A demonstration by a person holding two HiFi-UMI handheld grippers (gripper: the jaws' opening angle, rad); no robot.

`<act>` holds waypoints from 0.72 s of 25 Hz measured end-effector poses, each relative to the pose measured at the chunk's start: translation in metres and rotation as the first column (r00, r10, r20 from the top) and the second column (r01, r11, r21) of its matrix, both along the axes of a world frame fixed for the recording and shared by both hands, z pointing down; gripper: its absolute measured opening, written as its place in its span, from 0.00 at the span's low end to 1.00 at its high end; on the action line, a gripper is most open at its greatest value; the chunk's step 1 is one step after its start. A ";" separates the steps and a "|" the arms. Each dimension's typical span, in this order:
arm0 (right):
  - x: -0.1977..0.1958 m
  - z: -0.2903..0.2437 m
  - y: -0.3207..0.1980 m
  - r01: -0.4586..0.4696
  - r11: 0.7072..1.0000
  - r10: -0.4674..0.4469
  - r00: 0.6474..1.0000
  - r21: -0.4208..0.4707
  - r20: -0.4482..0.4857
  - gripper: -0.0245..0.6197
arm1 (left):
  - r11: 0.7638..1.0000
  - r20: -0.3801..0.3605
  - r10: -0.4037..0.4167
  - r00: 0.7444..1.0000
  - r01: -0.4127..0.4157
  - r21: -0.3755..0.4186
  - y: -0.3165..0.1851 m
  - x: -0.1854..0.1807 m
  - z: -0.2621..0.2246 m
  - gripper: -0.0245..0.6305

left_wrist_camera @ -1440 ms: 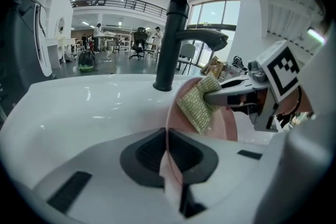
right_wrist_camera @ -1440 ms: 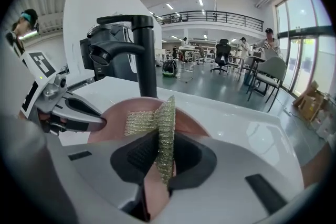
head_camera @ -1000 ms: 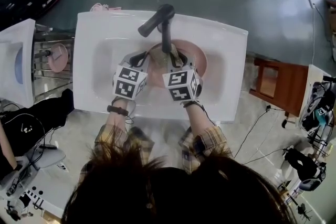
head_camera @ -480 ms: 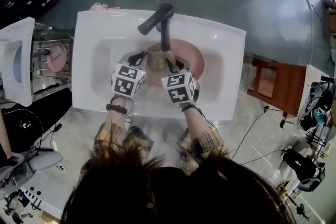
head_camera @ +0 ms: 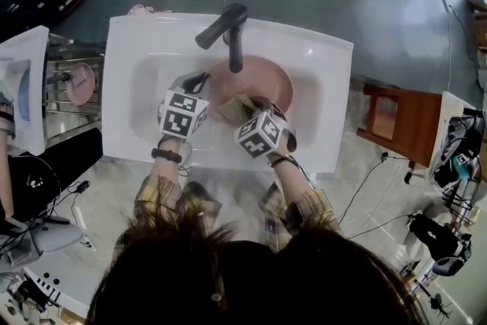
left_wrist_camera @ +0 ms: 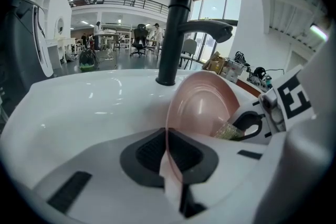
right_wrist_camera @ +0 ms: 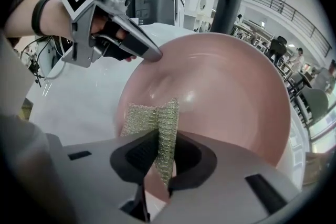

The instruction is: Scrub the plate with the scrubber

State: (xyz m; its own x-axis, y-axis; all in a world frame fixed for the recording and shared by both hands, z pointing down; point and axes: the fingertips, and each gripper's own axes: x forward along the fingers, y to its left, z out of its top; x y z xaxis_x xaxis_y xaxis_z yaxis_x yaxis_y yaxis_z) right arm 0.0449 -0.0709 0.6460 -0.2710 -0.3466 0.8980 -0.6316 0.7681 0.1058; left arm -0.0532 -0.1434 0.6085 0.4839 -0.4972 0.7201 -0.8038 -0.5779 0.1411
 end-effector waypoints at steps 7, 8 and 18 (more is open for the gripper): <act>0.041 -0.002 -0.001 -0.057 0.998 0.057 0.998 0.006 -0.038 0.16 | 1.000 0.004 0.008 1.000 -0.008 -0.006 0.000 -0.001 0.000 0.07; 0.046 -0.002 -0.002 -0.071 0.997 0.071 0.997 0.010 -0.042 0.16 | 1.000 0.008 0.014 1.000 -0.013 -0.007 0.000 -0.001 0.000 0.07; 0.085 -0.027 -0.023 -0.123 0.984 0.134 0.988 0.129 -0.079 0.16 | 0.998 0.023 0.056 0.998 -0.056 -0.007 0.000 0.005 -0.001 0.07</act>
State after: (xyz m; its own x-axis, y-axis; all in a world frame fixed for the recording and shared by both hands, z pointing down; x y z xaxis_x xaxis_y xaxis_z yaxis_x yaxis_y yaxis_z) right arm 0.1302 -0.0934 0.6190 -0.1401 -0.4828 0.8645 -0.7082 0.6590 0.2532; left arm -0.0483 -0.1431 0.6075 0.4940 -0.4652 0.7345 -0.7732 -0.6215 0.1264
